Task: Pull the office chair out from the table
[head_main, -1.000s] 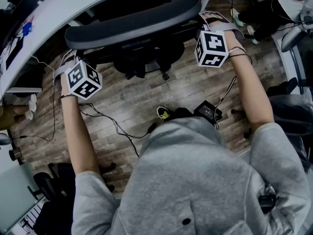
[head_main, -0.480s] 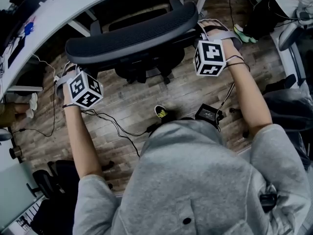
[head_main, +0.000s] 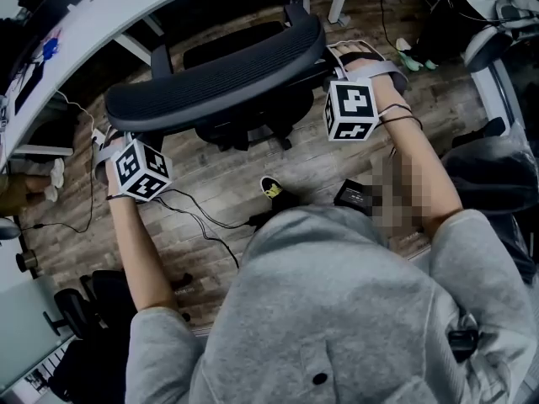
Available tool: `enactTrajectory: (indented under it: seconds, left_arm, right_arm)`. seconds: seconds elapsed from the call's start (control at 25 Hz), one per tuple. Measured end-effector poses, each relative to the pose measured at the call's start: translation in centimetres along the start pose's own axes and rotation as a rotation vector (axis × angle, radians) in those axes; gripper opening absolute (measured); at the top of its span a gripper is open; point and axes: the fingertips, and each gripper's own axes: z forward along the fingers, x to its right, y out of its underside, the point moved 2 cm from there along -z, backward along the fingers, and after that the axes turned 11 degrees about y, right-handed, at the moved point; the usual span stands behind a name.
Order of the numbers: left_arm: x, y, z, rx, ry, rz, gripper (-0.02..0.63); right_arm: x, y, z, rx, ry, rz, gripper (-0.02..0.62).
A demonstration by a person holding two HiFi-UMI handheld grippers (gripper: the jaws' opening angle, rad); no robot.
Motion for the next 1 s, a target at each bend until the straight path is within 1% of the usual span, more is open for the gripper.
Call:
enactTrajectory:
  seconds: [0.24,0.44,0.8,1.0]
  left_arm:
    - [2.3,-0.7,-1.1,-0.010,-0.004,-0.015,0.141]
    - [6.1,-1.4,-3.7,-0.017,-0.008,-0.026,0.141]
    - [10.6,-2.2,-7.1,-0.027,-0.017,-0.050,0.141]
    - [12.7,-2.6,-8.2,-0.033,-0.021,-0.061,0.141]
  right_arm:
    - [-1.1,0.4,-1.7,0.017,0.002,-0.007,0.141]
    - [-2.9,0.4,-5.6,0.030,0.005,-0.012,0.143]
    - [-4.8,0.3,-10.0,0.051,-0.003,-0.016,0.149]
    - [-5.4,0.4,-11.8,0.063,0.020,-0.028,0.152]
